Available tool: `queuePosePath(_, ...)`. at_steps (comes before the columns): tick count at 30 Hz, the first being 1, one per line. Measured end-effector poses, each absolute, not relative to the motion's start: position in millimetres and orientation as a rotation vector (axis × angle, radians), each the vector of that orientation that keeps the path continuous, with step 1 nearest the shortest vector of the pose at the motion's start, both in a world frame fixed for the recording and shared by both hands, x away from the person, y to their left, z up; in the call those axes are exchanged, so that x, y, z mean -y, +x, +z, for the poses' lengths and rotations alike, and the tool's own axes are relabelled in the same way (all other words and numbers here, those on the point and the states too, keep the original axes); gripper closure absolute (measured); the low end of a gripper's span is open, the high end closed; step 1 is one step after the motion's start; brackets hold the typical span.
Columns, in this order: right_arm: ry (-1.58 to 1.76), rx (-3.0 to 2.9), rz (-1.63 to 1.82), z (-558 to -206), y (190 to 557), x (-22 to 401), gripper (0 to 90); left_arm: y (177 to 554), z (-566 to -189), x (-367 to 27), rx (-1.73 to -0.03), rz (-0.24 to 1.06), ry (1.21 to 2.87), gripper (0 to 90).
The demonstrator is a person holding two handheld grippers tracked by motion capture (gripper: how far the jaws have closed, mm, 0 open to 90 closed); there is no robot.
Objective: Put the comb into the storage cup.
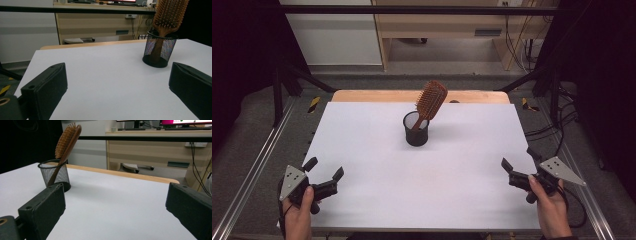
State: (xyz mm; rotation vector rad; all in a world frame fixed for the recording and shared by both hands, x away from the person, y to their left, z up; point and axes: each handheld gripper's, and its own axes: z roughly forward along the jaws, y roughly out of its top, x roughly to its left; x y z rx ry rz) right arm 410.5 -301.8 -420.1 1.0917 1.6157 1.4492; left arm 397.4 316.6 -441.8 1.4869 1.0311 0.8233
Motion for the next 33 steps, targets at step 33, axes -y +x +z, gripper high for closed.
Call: queuePosePath(33,1.019,-1.716,1.471,-452,408,278,3.9,396,-441,-314,-1.013,0.827,1.487,2.2)
